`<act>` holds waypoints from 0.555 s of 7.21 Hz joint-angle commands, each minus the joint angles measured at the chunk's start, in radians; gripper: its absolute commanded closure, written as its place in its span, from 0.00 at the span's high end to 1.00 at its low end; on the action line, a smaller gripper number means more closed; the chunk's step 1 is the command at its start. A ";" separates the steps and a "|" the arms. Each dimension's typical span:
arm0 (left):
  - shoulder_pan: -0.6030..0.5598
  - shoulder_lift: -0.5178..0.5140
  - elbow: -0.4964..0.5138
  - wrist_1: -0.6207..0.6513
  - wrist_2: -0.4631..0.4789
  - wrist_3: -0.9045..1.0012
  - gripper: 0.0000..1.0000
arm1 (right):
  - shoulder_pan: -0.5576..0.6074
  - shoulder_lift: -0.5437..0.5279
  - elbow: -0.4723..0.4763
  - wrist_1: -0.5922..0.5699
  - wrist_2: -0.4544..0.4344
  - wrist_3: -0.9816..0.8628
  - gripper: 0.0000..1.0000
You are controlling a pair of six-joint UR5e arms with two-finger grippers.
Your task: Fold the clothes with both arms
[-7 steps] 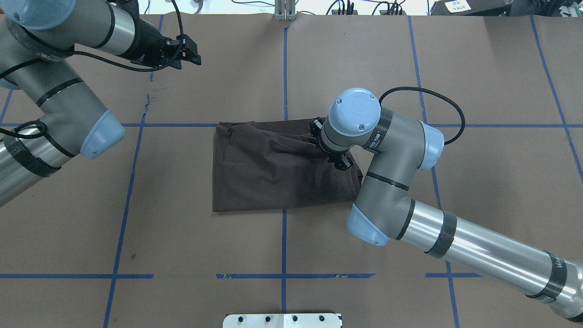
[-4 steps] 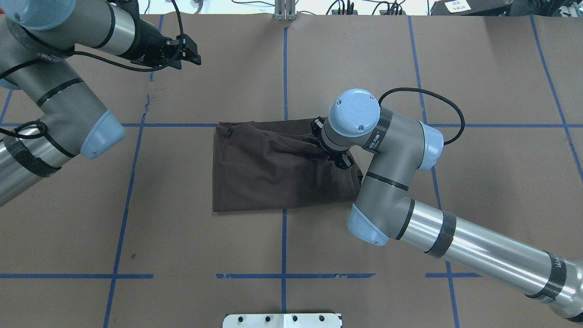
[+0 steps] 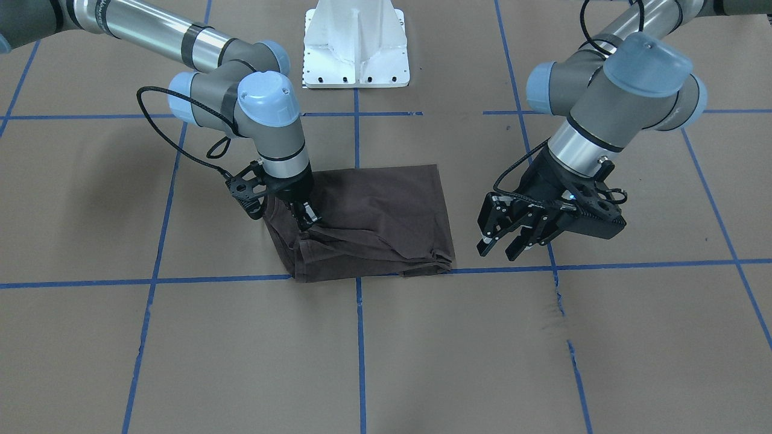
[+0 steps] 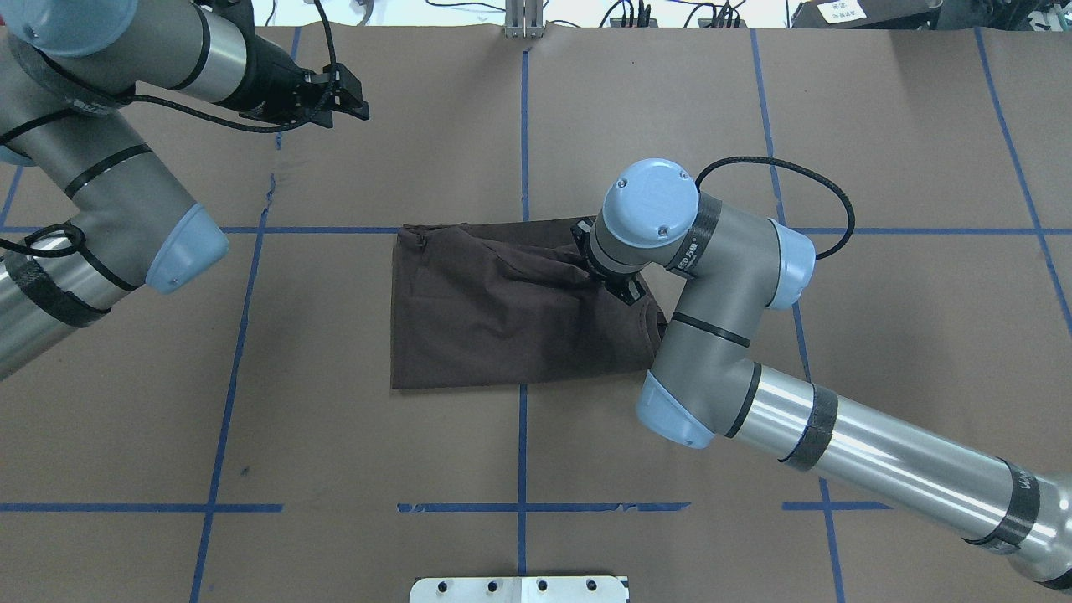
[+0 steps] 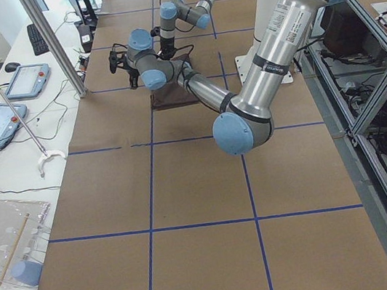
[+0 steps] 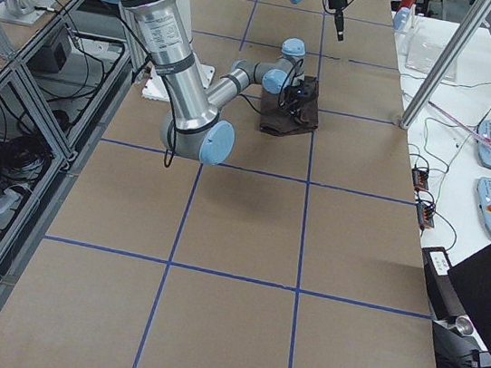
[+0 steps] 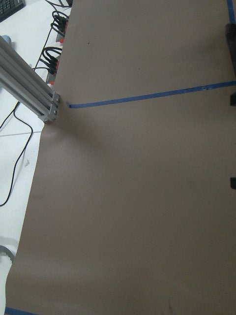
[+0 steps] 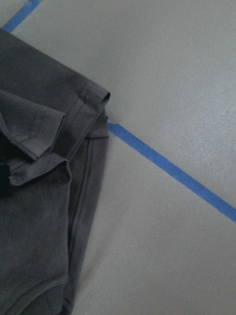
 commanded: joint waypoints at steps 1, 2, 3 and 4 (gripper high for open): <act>0.000 0.013 -0.012 0.001 -0.002 0.000 0.58 | 0.059 0.024 -0.013 -0.004 0.009 -0.073 0.00; 0.000 0.015 -0.021 0.001 0.000 -0.007 0.58 | 0.070 0.070 -0.083 -0.004 0.009 -0.096 0.00; 0.000 0.019 -0.026 0.001 0.000 -0.015 0.58 | 0.084 0.133 -0.180 -0.003 0.009 -0.119 0.00; 0.002 0.019 -0.029 0.001 0.000 -0.020 0.58 | 0.087 0.170 -0.244 -0.003 0.007 -0.145 0.00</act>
